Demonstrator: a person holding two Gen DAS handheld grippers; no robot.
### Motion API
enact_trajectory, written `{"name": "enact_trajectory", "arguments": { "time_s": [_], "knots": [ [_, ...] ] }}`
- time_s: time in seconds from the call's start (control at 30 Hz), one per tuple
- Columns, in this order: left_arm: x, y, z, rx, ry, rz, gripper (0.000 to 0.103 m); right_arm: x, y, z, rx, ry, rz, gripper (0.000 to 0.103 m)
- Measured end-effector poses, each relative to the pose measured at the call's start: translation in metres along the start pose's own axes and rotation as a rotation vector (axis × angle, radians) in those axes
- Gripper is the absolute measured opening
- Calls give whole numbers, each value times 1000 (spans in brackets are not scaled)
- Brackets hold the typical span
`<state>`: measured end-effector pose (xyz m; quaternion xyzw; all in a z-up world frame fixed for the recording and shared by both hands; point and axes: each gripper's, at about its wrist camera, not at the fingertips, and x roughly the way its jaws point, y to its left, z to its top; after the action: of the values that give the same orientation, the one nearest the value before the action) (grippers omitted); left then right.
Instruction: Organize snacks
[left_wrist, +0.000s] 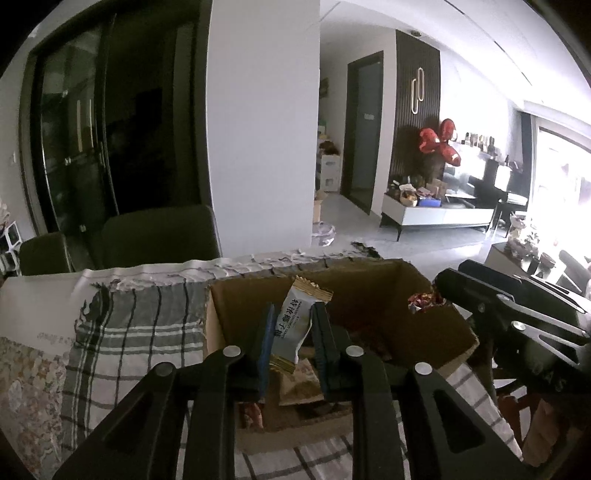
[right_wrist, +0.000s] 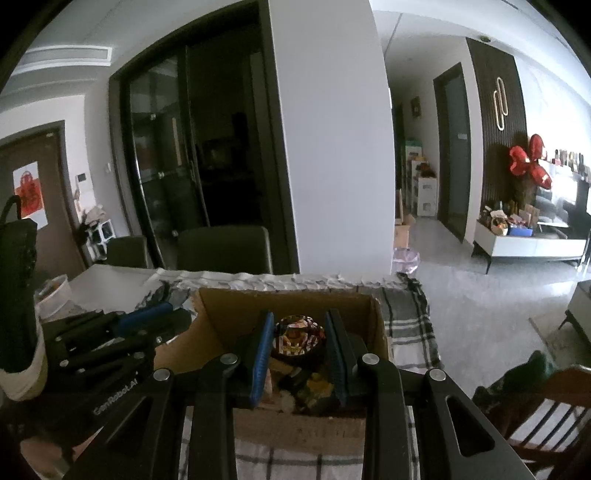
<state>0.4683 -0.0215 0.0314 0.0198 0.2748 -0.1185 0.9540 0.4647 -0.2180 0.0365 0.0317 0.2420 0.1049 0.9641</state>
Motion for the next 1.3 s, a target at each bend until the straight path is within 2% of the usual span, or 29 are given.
{"name": "enact_trajectory", "arguments": {
  "time_s": [0.03, 0.1, 0.17, 0.3, 0.47, 0.53, 0.77, 1.1, 1.3],
  "knots": [
    [1, 1, 0, -2, 3, 2, 39, 3, -1, 1, -3, 5, 1, 30],
    [2, 3, 0, -8, 3, 25, 54, 8, -1, 0, 3, 18, -1, 31],
    [-2, 5, 0, -13, -2, 46, 56, 11, -4, -1, 14, 36, -5, 46],
    [-14, 6, -5, -6, -11, 90, 67, 9, -4, -5, 9, 49, -31, 50],
    [-46, 1, -19, 14, -40, 164, 81, -12, 2, -19, -3, 53, -62, 68],
    [-62, -1, -27, 18, -53, 183, 87, -24, 3, -26, -5, 52, -75, 71],
    [-124, -12, -56, -2, -81, 206, 94, -85, 12, -48, -4, 35, -103, 82],
    [-214, -38, -98, 5, -132, 225, 103, -184, 30, -78, -19, -34, -123, 88],
    [-257, -53, -121, 19, -142, 224, 103, -234, 38, -100, 1, -58, -124, 92]
  ]
}}
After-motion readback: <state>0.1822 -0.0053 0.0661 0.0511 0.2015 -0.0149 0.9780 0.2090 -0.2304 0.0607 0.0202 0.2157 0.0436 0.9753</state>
